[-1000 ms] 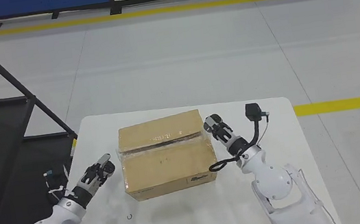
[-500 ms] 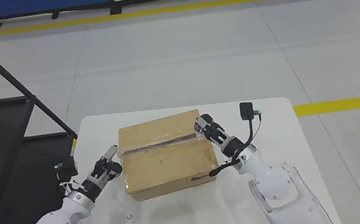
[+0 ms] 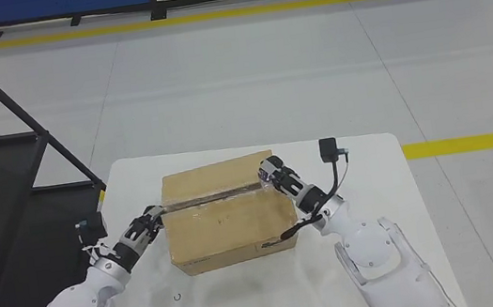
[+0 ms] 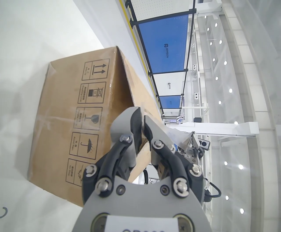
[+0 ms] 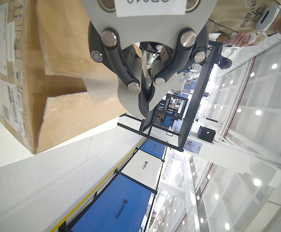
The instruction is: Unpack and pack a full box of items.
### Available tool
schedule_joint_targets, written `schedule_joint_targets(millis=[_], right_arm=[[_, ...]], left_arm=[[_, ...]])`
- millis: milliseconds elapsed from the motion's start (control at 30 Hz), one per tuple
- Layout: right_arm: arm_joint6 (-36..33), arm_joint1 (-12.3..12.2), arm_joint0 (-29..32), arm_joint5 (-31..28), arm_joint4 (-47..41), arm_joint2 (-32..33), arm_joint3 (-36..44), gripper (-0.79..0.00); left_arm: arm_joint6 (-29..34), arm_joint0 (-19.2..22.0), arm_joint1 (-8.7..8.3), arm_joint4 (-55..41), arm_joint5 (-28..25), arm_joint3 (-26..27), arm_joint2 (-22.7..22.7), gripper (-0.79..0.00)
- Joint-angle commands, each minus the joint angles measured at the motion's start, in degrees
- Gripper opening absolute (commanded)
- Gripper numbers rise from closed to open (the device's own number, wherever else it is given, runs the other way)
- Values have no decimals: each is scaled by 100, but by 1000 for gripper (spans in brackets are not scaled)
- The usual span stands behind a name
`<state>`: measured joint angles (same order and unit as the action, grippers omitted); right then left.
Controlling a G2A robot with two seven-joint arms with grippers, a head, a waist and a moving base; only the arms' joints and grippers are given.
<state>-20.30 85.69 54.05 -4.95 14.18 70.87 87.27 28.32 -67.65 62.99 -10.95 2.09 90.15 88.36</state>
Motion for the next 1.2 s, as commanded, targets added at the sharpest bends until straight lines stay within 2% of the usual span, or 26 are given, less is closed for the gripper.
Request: schedule_joint_targets(millis=[0, 367, 700, 867, 1167], right_arm=[[11, -4, 6, -7, -6, 1, 11, -785], [250, -13, 17, -251, 3, -41, 110, -785], [304, -72, 336, -357, -96, 168, 338, -785], [402, -87, 313, -214, 60, 186, 150, -785], [498, -52, -144, -139, 43, 44, -555, -785]], left_arm=[[5, -5, 0, -15, -7, 15, 2, -785], [-238, -222, 6, -312, -195, 360, 224, -785], [-98, -858, -21, -472, -281, 1031, 548, -785], [-224, -832, -8, -465, -299, 878, 490, -785], [-511, -678, 27, -226, -504, 575, 274, -785]])
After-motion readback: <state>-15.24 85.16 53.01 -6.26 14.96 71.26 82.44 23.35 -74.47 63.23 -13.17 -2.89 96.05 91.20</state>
